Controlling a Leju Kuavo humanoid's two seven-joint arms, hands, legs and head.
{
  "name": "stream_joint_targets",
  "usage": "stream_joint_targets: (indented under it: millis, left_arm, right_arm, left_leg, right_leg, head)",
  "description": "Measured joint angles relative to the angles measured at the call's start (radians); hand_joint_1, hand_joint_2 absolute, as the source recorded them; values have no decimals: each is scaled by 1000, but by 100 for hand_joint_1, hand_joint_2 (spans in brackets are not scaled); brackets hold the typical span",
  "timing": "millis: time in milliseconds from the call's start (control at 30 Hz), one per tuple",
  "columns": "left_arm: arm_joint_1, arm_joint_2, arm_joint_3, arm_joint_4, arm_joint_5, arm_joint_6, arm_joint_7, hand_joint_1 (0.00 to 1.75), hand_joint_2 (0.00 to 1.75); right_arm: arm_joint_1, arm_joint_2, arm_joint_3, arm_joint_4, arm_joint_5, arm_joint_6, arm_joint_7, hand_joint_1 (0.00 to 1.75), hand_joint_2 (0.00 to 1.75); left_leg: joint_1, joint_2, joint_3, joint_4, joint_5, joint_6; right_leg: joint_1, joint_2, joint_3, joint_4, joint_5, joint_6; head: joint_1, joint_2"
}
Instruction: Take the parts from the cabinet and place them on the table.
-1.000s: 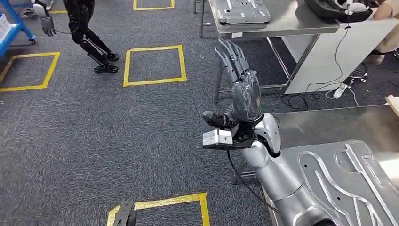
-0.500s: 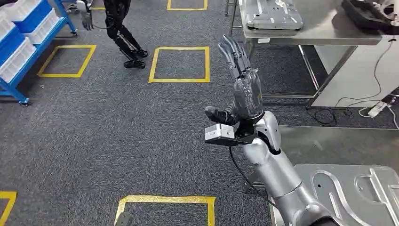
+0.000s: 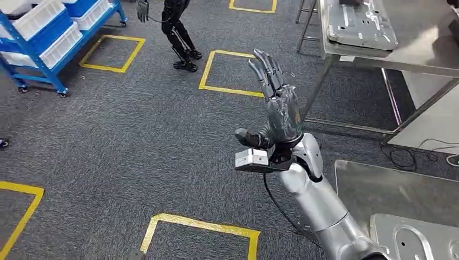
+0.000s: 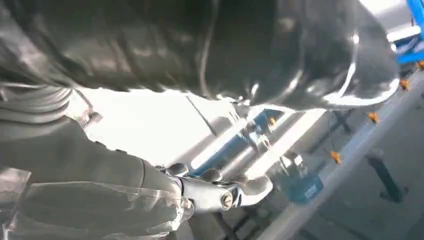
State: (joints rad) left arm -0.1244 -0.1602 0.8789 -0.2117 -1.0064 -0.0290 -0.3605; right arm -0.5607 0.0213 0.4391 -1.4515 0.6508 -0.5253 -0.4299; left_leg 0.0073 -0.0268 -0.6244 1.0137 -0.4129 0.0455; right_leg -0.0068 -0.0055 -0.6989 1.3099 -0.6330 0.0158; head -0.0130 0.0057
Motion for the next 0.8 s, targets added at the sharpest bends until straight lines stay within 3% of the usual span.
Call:
stream_joint_targets:
  millis: [33,67,133,167,200,267,300,333,367,400,433,500,533,567,600,633,667,700,733,800]
  left_arm:
    - [4,0,-2,0,-4,-3,3,0,0]
    - [10,0,-5,0,-10,-6,5,0,0]
    - [20,0,-8,0,-17,-11,8,0,0]
    - [24,0,-11,0,-19,-12,8,0,0]
    - [23,1,-14,0,-22,-13,10,0,0]
    - [26,1,-21,0,-31,-16,13,0,0]
    - [30,2,-24,0,-35,-17,14,0,0]
    - [33,3,-26,0,-40,-19,17,0,0]
    - [37,6,-29,0,-42,-21,21,0,0]
    - [38,6,-31,0,-43,-24,23,0,0]
    - [36,7,-32,0,-45,-25,25,0,0]
    - [33,8,-35,0,-52,-28,28,0,0]
    - [34,8,-37,0,-55,-29,29,0,0]
    - [36,8,-39,0,-56,-30,31,0,0]
    - [38,9,-40,0,-60,-31,32,0,0]
    - [38,10,-41,0,-61,-31,35,0,0]
    - [38,13,-42,0,-61,-31,37,0,0]
    - [36,14,-45,0,-61,-32,39,0,0]
    - [35,15,-47,0,-61,-33,42,0,0]
    - [41,18,-48,0,-63,-34,48,0,0]
  right_arm:
    - [9,-3,0,2,0,-2,-1,0,0]
    - [14,-5,0,3,0,-3,-1,0,0]
    - [16,-10,0,3,0,-10,-2,0,0]
    - [17,-14,-1,3,-1,-13,-2,0,0]
    - [21,-19,-3,3,-3,-15,-3,0,0]
    - [31,-23,-6,2,-3,-17,-3,0,0]
    - [33,-25,-8,2,-3,-18,-3,0,0]
    - [33,-25,-8,2,-3,-18,-4,0,0]
    - [33,-25,-9,1,-3,-19,-5,0,0]
    - [35,-25,-10,0,-3,-20,-6,0,0]
    - [36,-26,-11,-1,-3,-21,-7,0,0]
    - [44,-28,-16,-1,-3,-21,-7,0,0]
    - [47,-28,-17,0,-3,-21,-7,0,0]
    - [49,-28,-18,0,-3,-21,-7,0,0]
    - [49,-28,-18,-1,-3,-21,-7,0,0]
    - [49,-28,-18,-1,-3,-21,-7,0,0]
    - [49,-28,-19,-1,-3,-21,-7,0,0]
    - [49,-29,-21,-1,-3,-22,-7,0,0]
    - [49,-29,-24,0,-3,-23,-8,0,0]
    - [51,-29,-26,0,-3,-25,-8,0,0]
  left_leg:
    - [0,-12,0,1,0,0]
    - [0,-24,1,2,0,0]
    - [0,-47,2,6,-2,-3]
    - [2,-57,-1,8,-3,-6]
    - [-5,-66,-7,15,-3,-13]
    - [3,-86,-13,11,2,-25]
    - [4,-98,-13,8,5,-33]
    - [3,-108,-14,7,5,-41]
    - [5,-79,-15,19,-15,-41]
    - [0,-32,-30,58,-41,-45]
    - [1,-6,-62,127,-76,-50]
    - [5,14,-135,279,-137,-57]
    - [6,17,-152,313,-142,-60]
    - [7,20,-142,296,-123,-61]
    - [7,24,-112,240,-89,-60]
    - [7,33,-63,150,-46,-57]
    - [4,66,-10,58,-11,-52]
    - [-8,115,11,16,-28,-45]
    - [-11,96,11,12,-21,-34]
    - [-13,78,8,12,-23,-28]
  right_leg:
    - [0,1,-14,20,7,0]
    - [-1,2,-7,-5,36,-1]
    - [-4,14,60,-158,132,-7]
    - [-9,62,96,-239,168,-10]
    - [-9,87,106,-267,156,-13]
    - [-4,70,106,-271,157,-14]
    - [-2,62,107,-271,157,-17]
    - [-9,51,112,-280,162,-24]
    - [-11,35,119,-288,166,-31]
    - [-10,29,124,-292,167,-36]
    - [-6,15,125,-293,166,-40]
    - [-2,-14,125,-292,163,-44]
    - [-2,-27,124,-291,162,-44]
    - [-2,-40,125,-290,160,-44]
    - [-2,-50,125,-288,157,-43]
    - [-2,-60,128,-286,154,-39]
    - [0,-69,132,-285,150,-36]
    - [6,-78,133,-284,146,-31]
    - [10,-84,133,-283,144,-27]
    - [10,-102,139,-287,142,-20]
  head:
    - [0,0]
    - [0,0]
    - [0,0]
    - [0,0]
    - [0,0]
    - [0,0]
    - [0,0]
    - [0,0]
    - [0,0]
    - [-2,0]
    - [-1,0]
    - [-1,0]
    - [-2,0]
    - [-1,0]
    - [-1,0]
    - [-2,0]
    - [-2,0]
    - [-2,0]
    - [0,0]
    - [0,0]
